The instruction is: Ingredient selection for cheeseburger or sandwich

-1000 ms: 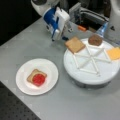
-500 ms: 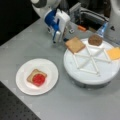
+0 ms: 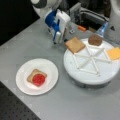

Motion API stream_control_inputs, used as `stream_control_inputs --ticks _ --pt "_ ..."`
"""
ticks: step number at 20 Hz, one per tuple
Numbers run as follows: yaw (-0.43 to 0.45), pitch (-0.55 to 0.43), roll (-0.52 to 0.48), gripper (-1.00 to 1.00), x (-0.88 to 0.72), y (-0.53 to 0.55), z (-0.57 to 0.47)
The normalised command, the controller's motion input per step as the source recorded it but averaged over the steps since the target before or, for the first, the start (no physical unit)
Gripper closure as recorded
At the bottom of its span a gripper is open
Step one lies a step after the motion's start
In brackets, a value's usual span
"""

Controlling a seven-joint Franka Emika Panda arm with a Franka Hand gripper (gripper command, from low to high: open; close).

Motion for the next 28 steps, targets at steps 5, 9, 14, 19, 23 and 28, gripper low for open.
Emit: stream_control_inputs --ticks 5,9,14,19,23,28 --pt "0.014 -0.085 0.316 -1.00 0.15 -0.06 -0.16" --pt "0.005 -0.072 0.309 -1.00 0.13 -0.10 -0.13" --pt "0.000 -0.042 0.284 -1.00 0.15 -0.12 -0.07" --pt "-0.006 -0.023 0.225 -1.00 0.18 -0.09 -0.05" --pt "-0.013 -0.021 0.216 -1.00 0.21 -0.08 -0.05" --pt "-0.025 -0.016 0.216 1.00 0.24 -0.08 -0.05"
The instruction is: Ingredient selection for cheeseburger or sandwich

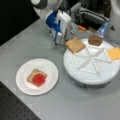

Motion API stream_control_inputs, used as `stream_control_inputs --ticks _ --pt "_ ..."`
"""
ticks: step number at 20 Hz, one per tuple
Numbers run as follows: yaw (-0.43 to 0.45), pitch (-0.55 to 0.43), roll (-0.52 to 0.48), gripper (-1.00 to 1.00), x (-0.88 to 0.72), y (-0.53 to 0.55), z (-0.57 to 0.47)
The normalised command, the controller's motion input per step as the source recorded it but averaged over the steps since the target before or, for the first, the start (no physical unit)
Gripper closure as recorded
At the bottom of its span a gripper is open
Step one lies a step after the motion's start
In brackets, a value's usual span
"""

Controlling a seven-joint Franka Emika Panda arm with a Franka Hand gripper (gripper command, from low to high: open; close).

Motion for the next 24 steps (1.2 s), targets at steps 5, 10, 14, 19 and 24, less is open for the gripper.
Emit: stream_control_inputs --ticks 5,10,14,19,24 --pt "-0.009 0.023 0.195 1.00 0.23 -0.06 -0.03" --pt "-0.001 0.021 0.181 1.00 0.23 -0.07 -0.04" --pt "0.005 0.023 0.180 1.00 0.26 -0.08 -0.04" --pt "0.006 0.033 0.175 1.00 0.28 -0.06 -0.04" --pt "0.009 0.049 0.163 1.00 0.29 -0.01 -0.01"
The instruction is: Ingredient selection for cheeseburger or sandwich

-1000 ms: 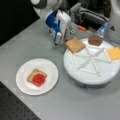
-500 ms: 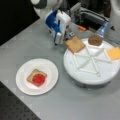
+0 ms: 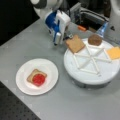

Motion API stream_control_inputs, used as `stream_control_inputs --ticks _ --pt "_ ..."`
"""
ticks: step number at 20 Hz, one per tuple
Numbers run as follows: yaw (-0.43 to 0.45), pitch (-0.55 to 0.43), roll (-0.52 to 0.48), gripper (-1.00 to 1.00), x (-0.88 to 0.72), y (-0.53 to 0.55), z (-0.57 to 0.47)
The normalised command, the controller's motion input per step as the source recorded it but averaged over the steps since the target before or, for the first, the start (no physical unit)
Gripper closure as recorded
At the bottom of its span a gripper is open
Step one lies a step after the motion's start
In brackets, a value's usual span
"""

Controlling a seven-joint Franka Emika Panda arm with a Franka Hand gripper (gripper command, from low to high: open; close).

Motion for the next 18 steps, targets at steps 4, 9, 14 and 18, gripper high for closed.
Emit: stream_control_inputs --ticks 4,9,14,18 --pt "0.007 0.048 0.151 1.00 0.30 0.04 0.01" --pt "0.030 0.058 0.139 1.00 0.28 0.01 0.09" --pt "0.121 0.094 0.088 1.00 0.27 -0.17 0.22" --pt "0.228 0.106 0.034 1.00 0.26 -0.29 0.19"
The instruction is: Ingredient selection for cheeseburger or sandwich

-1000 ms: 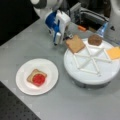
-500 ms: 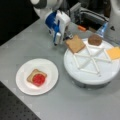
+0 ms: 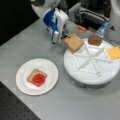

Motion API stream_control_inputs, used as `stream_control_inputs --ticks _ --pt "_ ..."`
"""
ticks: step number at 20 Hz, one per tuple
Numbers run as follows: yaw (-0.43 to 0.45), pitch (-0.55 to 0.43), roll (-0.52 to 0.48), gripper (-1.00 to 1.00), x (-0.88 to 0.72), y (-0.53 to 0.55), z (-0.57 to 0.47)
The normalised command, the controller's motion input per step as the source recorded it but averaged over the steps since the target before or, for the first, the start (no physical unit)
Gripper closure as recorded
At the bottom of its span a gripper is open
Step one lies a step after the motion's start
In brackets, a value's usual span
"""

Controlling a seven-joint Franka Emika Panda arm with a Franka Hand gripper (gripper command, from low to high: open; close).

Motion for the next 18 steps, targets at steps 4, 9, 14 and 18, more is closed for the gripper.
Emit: stream_control_inputs --ticks 4,9,14,18 --pt "0.289 0.116 0.039 1.00 0.24 -0.30 0.13" --pt "0.298 0.146 0.052 1.00 0.23 -0.26 0.13" --pt "0.326 0.177 0.048 1.00 0.35 -0.26 0.19" --pt "0.401 0.166 0.033 1.00 0.52 -0.27 0.17"
